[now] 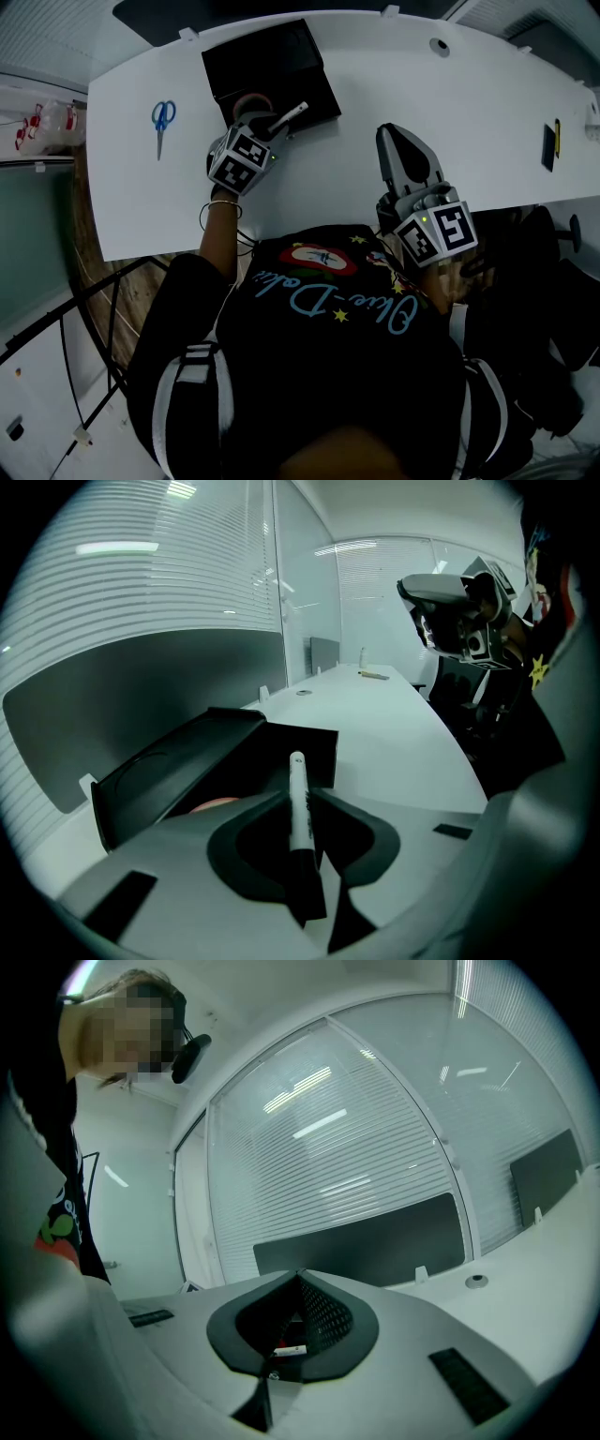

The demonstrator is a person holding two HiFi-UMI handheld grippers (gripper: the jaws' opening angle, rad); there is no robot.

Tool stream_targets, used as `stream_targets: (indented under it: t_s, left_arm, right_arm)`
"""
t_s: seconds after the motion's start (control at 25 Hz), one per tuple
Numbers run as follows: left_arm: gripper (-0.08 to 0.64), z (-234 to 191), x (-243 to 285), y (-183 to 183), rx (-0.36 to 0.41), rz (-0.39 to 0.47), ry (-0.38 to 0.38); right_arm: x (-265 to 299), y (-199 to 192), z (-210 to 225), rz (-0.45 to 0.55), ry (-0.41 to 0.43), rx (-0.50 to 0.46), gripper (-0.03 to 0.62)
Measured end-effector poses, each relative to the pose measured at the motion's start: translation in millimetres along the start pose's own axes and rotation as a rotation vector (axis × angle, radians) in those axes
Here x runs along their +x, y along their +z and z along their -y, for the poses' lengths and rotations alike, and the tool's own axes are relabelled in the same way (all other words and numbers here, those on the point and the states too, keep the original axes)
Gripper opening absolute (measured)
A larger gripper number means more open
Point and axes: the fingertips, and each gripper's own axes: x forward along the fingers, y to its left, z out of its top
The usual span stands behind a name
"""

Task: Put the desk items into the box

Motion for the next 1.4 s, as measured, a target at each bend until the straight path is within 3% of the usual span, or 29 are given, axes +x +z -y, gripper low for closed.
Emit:
stream_targets:
  t_s: [0.6, 0.88, 1.08, 1.4]
  left_arm:
    - [0.094, -1, -1, -3, 0.021, -0.007, 0.018]
    - [0.023, -9, -13, 12, 0.018, 0.058, 0.089]
    - [0.021, -12, -22, 16, -0.014, 0.080, 0.116]
    - [0.021, -9, -31, 14, -0.003, 0.078, 0.140]
  right_arm:
    - [-2, 0, 3, 0.002, -0.003, 0.000, 0.003]
    - [-2, 0, 2, 0.004, 0.010, 0.001, 0.003]
    - [-1, 0, 0, 0.004, 0.024, 0.004, 0.003]
    - [1, -1, -4, 0.005, 0.053, 0.008, 0.003]
